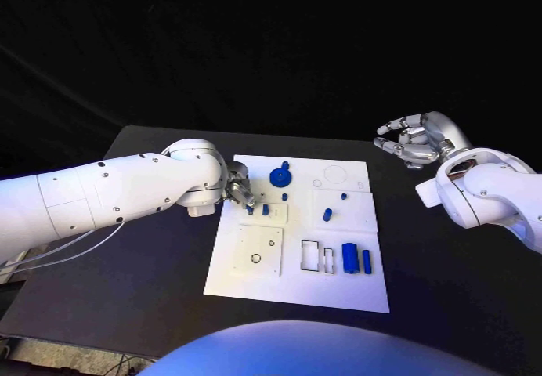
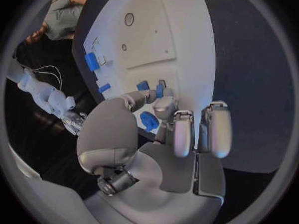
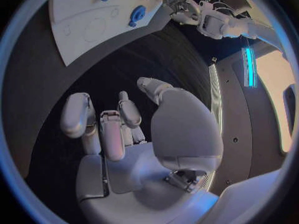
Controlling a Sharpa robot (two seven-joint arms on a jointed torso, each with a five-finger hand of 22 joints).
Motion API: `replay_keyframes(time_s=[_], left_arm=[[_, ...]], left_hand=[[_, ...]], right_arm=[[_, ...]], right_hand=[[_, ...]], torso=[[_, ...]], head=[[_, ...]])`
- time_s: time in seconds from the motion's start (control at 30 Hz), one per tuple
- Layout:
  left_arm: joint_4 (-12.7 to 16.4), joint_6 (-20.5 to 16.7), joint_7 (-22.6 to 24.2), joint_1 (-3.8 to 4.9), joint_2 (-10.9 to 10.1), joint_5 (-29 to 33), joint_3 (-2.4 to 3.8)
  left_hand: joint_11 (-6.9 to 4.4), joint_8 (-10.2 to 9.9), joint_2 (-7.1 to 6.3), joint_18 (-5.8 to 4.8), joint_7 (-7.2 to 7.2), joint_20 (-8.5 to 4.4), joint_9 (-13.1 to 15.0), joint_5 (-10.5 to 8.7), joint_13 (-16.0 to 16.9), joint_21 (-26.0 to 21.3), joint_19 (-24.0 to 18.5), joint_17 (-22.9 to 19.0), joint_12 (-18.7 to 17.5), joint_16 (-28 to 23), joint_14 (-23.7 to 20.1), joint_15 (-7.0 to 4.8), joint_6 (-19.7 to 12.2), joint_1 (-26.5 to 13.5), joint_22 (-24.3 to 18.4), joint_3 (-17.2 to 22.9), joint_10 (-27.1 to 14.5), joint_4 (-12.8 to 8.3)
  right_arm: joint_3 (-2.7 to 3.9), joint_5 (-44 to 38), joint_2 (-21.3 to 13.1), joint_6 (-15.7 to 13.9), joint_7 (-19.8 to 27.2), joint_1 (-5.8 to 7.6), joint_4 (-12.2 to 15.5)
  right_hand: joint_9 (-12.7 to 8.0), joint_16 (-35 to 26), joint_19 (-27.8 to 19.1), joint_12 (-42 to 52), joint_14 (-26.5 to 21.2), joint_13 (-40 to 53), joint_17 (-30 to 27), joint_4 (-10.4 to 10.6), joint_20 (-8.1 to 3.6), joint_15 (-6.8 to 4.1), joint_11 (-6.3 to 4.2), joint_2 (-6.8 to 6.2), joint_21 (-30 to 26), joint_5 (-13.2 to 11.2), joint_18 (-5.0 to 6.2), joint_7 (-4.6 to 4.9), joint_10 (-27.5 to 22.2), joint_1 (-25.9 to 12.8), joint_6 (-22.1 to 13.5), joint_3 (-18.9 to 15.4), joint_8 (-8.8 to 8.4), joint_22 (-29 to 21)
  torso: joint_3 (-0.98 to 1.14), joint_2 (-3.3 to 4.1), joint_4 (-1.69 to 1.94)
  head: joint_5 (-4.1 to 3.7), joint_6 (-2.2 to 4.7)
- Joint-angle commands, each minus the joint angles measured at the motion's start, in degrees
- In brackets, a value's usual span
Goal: Assemble the parts on the task board
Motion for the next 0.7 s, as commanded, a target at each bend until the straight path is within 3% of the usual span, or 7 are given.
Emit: replay_keyframes(time_s=[0.03,0.7], left_arm=[[0.24,1.99,-0.61,-0.25,0.02,-0.32,-0.15],[0.45,2.87,-0.76,-0.26,-0.25,-0.49,-0.14]], left_hand=[[-0.21,0.33,0.36,-0.01,-1.1,-0.45,9.81,0.34,-0.14,0.24,2.72,15.07,-0.34,0.21,5.95,-0.45,0.98,-0.35,12.87,6.22,0.31,-5.86],[-0.26,0.63,0.4,-0.02,-1.14,-0.47,9.98,0.91,-0.27,0.29,2.74,15.07,-0.41,0.21,5.95,-0.47,0.96,-0.57,12.89,6.47,0.34,-6.1]], right_arm=[[0.0,-0.32,-0.03,0.56,0.17,-0.03,0.09],[0.0,-0.36,-0.08,0.59,0.09,-0.03,0.09]], right_hand=[[0.05,-0.23,-0.39,0.24,3.09,-0.05,5.16,0.06,0.14,0.32,0.04,-0.18,-0.35,-0.02,1.04,-0.11,-0.47,-0.42,-0.4,0.31,0.28,2.99],[0.05,-0.23,-0.39,0.24,3.09,-0.05,5.16,0.06,0.14,0.32,0.04,-0.18,-0.35,-0.02,1.04,-0.11,-0.47,-0.42,-0.4,0.31,0.28,2.99]], torso=[[0.02,-0.01,-0.02],[0.03,-0.02,0.01]], head=[[-0.09,0.01],[-0.16,0.01]])
